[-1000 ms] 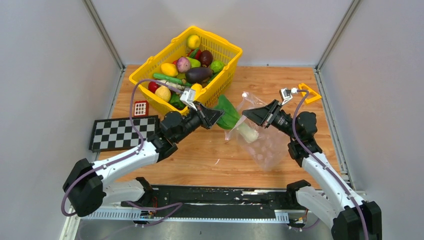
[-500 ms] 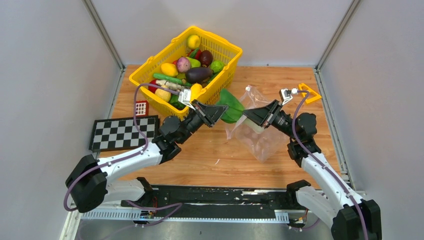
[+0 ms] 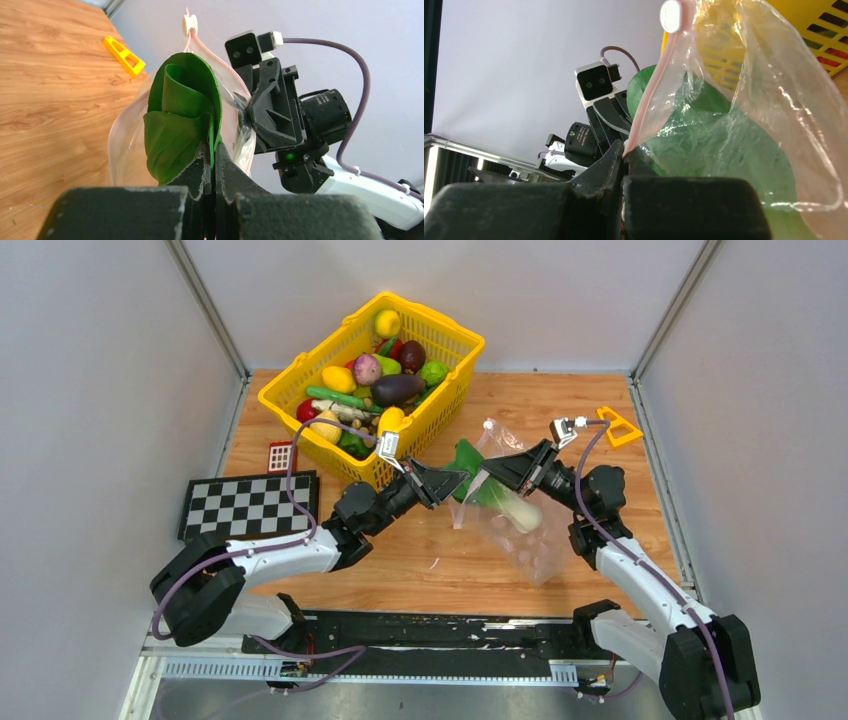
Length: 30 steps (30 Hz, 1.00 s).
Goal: Place the food in the zip-top bag and seal the zipper
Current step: Place the fake vegetable in the zipper food storage bag.
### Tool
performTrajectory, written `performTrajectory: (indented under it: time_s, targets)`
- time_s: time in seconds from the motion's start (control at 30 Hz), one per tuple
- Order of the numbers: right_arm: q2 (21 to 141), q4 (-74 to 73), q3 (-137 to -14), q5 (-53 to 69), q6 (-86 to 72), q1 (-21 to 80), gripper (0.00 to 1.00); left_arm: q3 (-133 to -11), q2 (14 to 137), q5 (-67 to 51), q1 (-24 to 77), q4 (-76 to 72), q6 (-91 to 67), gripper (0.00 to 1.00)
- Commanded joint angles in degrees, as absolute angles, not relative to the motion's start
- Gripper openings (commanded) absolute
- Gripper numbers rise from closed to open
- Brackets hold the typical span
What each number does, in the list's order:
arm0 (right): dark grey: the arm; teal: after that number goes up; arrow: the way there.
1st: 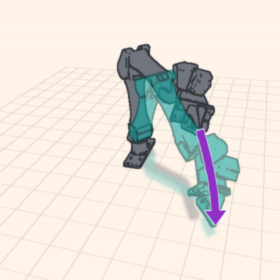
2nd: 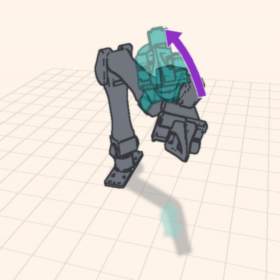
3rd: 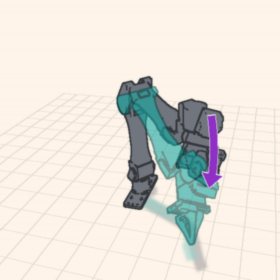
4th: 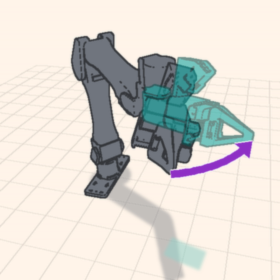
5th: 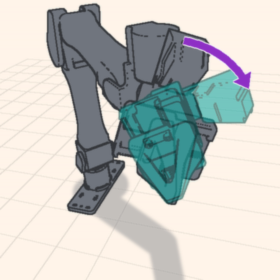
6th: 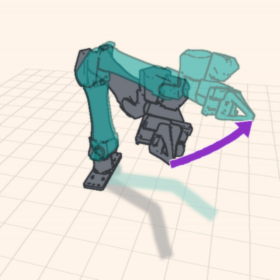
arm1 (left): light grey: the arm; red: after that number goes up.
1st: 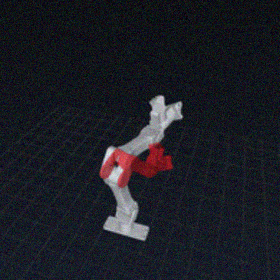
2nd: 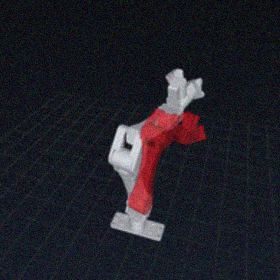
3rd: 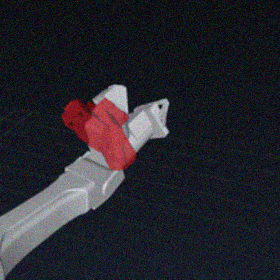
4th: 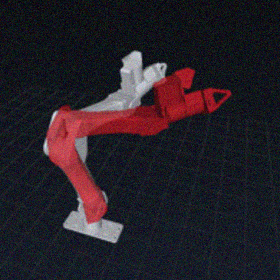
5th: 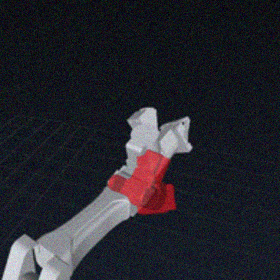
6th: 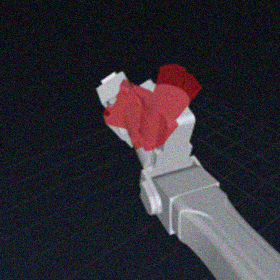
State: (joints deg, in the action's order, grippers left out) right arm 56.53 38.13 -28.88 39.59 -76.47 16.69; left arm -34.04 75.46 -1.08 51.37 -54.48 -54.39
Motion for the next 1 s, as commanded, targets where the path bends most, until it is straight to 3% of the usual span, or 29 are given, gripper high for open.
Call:
performTrajectory:
  time_s: [0.0, 0.2, 0.37, 0.5, 0.6, 0.73, 0.83, 0.97]
  targets:
    - [56.13, 45.10, -30.42, 40.21, -78.05, 16.44, 0.00, -34.10, 74.57, -0.20, 51.94, -59.15, -55.16, 0.00]
    - [56.75, 49.16, -34.02, 48.02, -76.17, 16.44, 0.00, -34.69, 74.55, 1.30, 51.94, -56.26, -53.98, 0.00]
    - [56.38, 48.63, -36.14, 50.85, -72.69, 16.44, 0.00, -41.23, 77.72, -10.31, 52.20, -54.09, -51.03, 0.00]
    - [56.42, 48.12, -37.29, 50.77, -72.19, 16.40, 0.00, -41.33, 77.19, -10.49, 52.38, -49.80, -48.76, 0.00]
    - [56.50, 48.01, -37.40, 50.93, -71.56, 16.28, 0.00, -45.87, 76.77, -14.11, 52.38, -38.64, -42.82, 0.18]
    - [55.51, 46.23, -36.96, 50.48, -69.97, 16.12, 0.00, -46.25, 73.86, -12.86, 52.47, -33.96, -40.08, 0.63]
    - [54.03, 42.68, -36.59, 50.20, -67.66, 15.75, 0.00, -47.67, 70.35, -10.82, 52.47, -26.53, -35.49, 0.78]
    - [51.64, 34.92, -36.46, 47.88, -62.66, 15.56, 0.00, -51.19, 66.48, -9.41, 52.43, -18.18, -30.37, 0.87]
